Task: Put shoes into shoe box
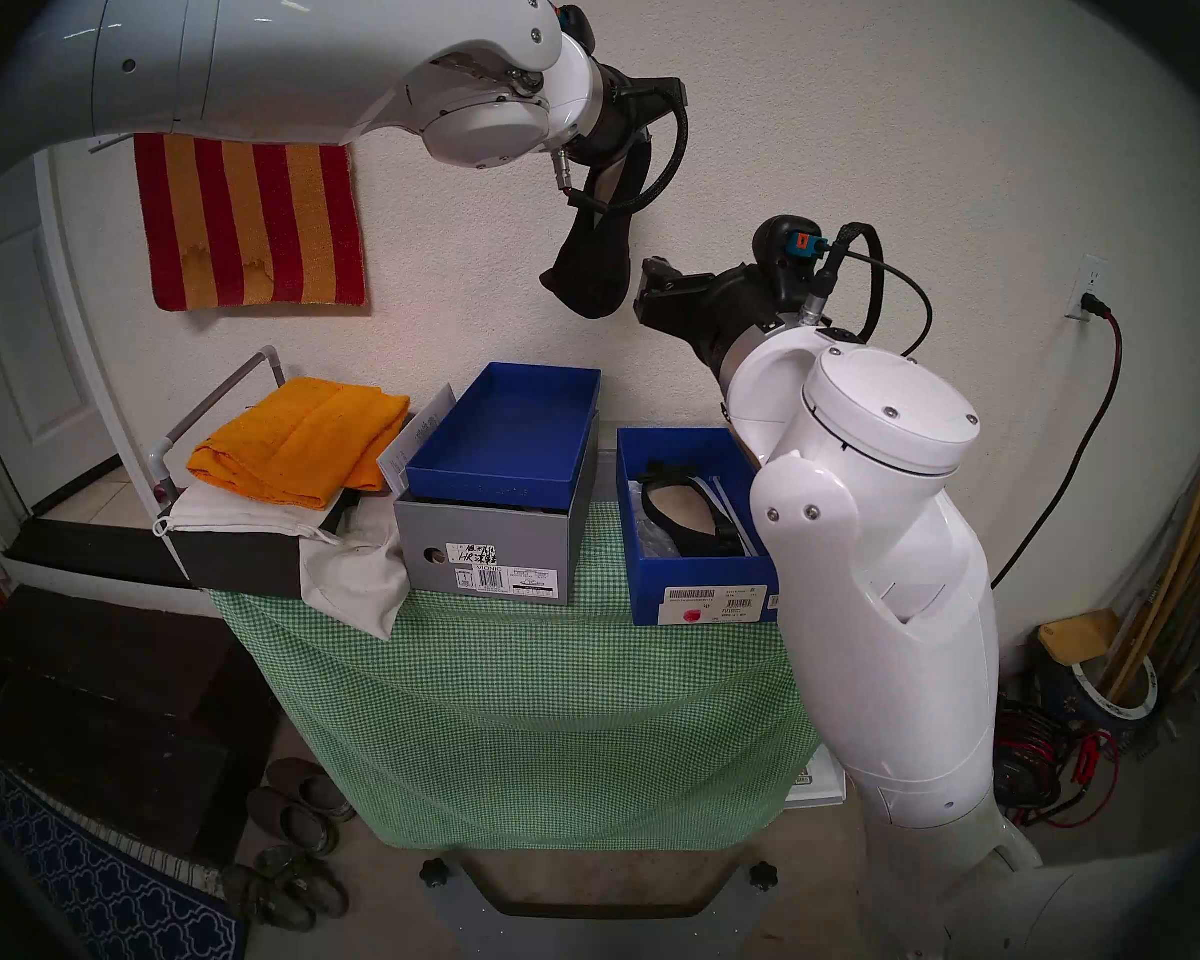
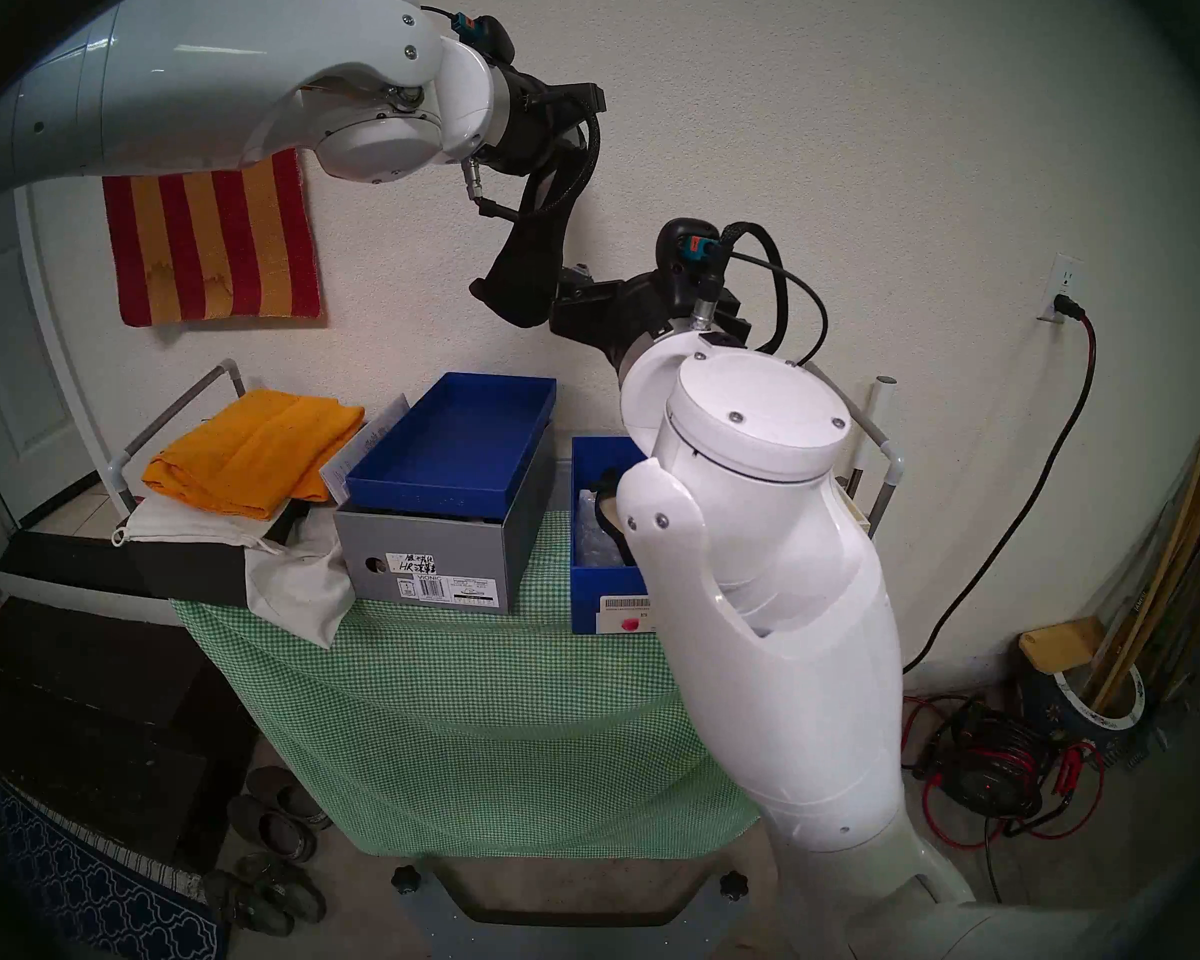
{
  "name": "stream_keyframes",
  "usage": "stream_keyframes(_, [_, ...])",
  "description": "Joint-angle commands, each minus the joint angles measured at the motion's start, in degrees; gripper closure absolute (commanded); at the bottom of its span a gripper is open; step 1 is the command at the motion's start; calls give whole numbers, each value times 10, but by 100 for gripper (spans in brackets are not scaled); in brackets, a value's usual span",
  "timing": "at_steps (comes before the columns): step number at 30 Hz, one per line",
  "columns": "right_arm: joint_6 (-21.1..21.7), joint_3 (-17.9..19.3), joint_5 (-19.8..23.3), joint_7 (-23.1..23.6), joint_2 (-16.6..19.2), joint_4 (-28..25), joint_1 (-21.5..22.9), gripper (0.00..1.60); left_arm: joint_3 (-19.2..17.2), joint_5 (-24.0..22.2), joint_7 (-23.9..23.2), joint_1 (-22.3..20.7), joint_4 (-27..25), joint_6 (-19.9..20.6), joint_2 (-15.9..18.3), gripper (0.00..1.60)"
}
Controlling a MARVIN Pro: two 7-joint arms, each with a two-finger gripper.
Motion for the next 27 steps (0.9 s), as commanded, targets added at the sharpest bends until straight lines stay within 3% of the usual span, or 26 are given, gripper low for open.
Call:
stream_keyframes(1, [-28, -18, 1, 16, 0, 13, -2, 0, -15, -12, -9, 8, 10, -8, -7, 160])
stream_keyframes(5, [-36, -44, -15, 27, 16, 28, 13, 0, -10, -7, -14, 16, 5, -14, -9, 160])
stream_keyframes(12, [-53, -64, -29, 31, 13, 39, 22, 0, -12, -13, -21, 25, 3, -19, -6, 160])
stream_keyframes(21, [-130, -47, -48, 27, 10, 68, 21, 0, -26, -35, -31, 28, -11, -25, 3, 160])
stream_keyframes(27, [-143, -41, -49, 29, 9, 73, 17, 0, -32, -42, -21, 6, -43, -26, 21, 160])
